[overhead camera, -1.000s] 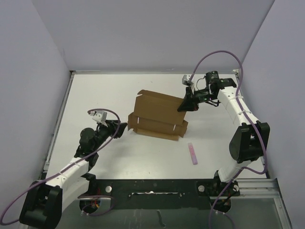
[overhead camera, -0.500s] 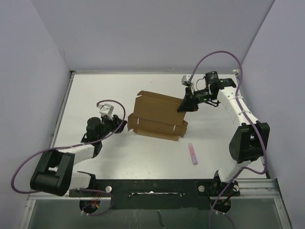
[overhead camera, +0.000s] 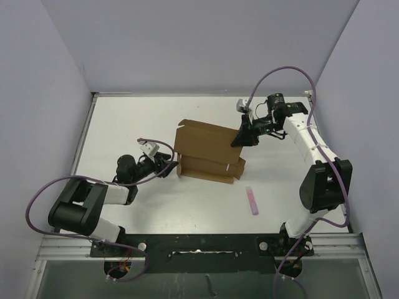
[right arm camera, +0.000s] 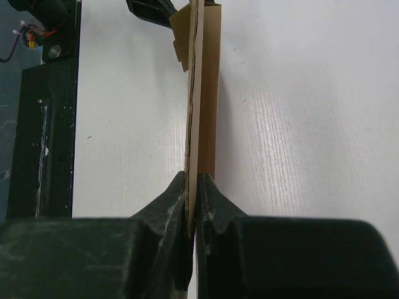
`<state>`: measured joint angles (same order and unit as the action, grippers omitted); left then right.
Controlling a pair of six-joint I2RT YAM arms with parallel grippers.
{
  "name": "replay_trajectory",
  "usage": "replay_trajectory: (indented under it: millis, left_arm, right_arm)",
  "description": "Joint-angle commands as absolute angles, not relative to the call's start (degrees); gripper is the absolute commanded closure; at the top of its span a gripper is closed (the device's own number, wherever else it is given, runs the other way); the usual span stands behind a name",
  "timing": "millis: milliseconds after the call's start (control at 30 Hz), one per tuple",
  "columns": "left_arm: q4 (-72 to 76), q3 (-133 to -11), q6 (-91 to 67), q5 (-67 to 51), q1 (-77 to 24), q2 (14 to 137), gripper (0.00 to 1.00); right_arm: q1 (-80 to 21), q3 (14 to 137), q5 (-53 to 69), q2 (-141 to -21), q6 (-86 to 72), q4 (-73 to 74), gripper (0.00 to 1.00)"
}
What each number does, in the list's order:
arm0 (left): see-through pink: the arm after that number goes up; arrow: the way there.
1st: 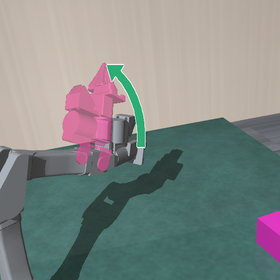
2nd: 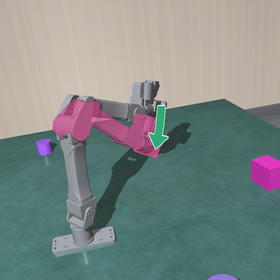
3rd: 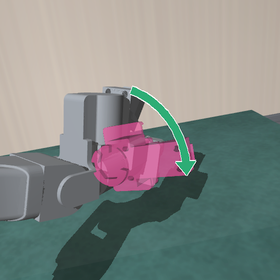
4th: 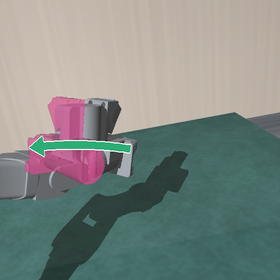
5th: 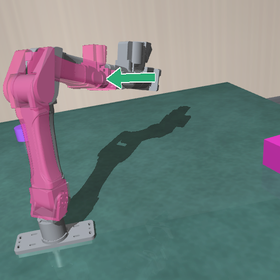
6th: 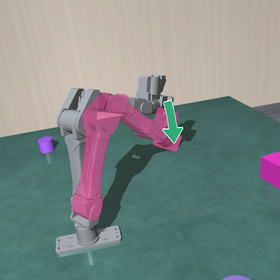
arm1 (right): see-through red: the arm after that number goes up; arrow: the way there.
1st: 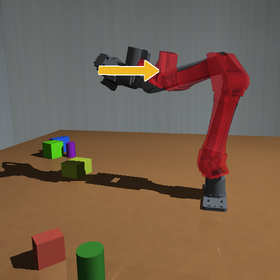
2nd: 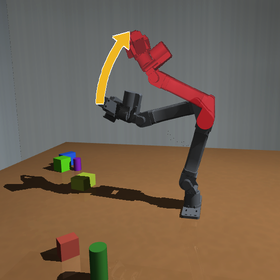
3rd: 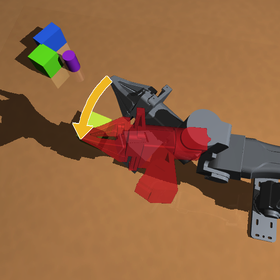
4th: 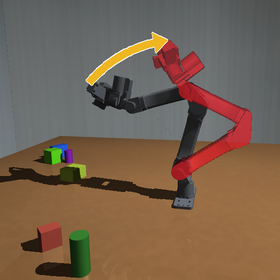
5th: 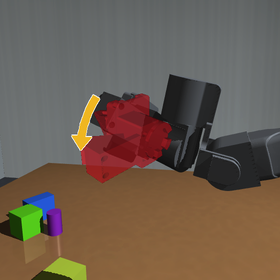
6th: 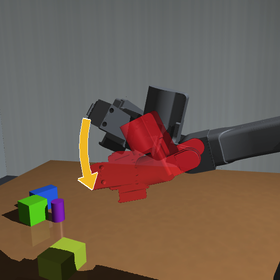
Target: Fold the paper box
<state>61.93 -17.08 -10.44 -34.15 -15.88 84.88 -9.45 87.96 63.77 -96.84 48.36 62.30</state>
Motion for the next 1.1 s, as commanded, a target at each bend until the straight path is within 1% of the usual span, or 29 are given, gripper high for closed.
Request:
replay_trajectory:
  millis: [0,267,533,667,833,967,1067]
  left_arm:
    - [66.9,-17.1,-7.9,-36.0,-16.5,85.8,0.52]
    - [64.4,-17.8,-4.2,-31.3,-18.3,85.6,0.43]
    - [63.8,-18.4,-2.1,-24.4,-20.4,86.2,0.43]
    - [63.4,-18.8,-1.3,-21.9,-21.3,86.3,0.41]
    - [64.1,-19.0,-1.3,-21.7,-21.7,87.0,0.37]
    - [66.6,-18.5,-1.2,-22.3,-21.8,88.0,0.31]
    - [66.2,-19.2,-1.1,-22.7,-21.8,88.6,0.3]
  right_arm:
    - [-9.9,87.9,64.1,-95.1,49.9,63.2,1.0]
    - [-10.1,87.9,64.4,-95.3,50.2,63.5,1.0]
    - [-10.2,87.9,64.8,-95.7,50.5,63.9,1.0]
    - [-10.3,88.1,64.9,-95.8,50.8,64.2,1.0]
    - [-10.3,88.2,65.0,-95.9,50.8,64.2,1.0]
    - [-10.3,88.2,65.1,-95.9,50.9,64.3,1.0]
    - [-10.4,88.2,65.2,-96.0,51.0,64.4,1.0]
